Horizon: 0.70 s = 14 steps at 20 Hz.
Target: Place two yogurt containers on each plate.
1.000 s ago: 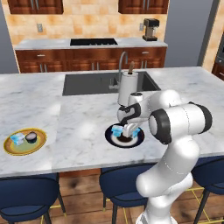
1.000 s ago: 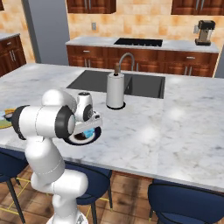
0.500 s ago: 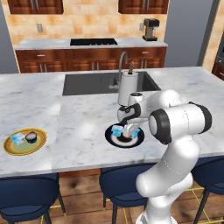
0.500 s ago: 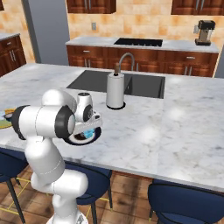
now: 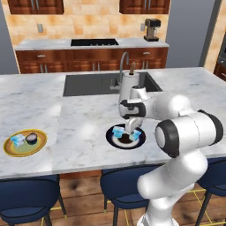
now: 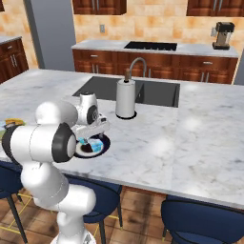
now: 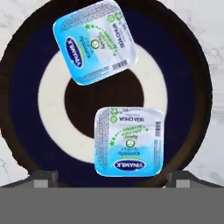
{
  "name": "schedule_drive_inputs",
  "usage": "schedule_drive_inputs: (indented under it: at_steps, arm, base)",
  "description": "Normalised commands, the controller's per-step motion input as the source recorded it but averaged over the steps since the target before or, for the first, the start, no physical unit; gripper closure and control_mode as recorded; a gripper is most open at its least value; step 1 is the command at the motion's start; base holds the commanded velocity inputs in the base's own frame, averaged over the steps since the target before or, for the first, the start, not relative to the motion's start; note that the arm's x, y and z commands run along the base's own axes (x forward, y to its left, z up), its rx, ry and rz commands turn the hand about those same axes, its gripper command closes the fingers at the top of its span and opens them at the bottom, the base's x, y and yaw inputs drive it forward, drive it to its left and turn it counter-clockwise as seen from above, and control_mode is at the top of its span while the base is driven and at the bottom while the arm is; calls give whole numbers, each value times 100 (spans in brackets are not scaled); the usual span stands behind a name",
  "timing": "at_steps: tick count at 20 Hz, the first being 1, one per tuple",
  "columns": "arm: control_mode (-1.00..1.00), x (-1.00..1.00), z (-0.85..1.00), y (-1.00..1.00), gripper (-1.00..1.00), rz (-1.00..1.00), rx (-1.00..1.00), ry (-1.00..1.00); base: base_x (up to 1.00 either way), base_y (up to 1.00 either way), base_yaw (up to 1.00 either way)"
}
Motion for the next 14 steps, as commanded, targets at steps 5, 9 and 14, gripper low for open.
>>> schedule_drive_inputs:
  at_steps: [5,9,14]
  arm:
    - [-100,-56,95,2,-100,-1,0,-6]
    - [-100,-100,86,0,-100,-8,0,-1]
    - [-100,-92,68,19,-100,-18,0,3]
  base:
    - [0,0,0]
    - [0,0,0]
    - [0,0,0]
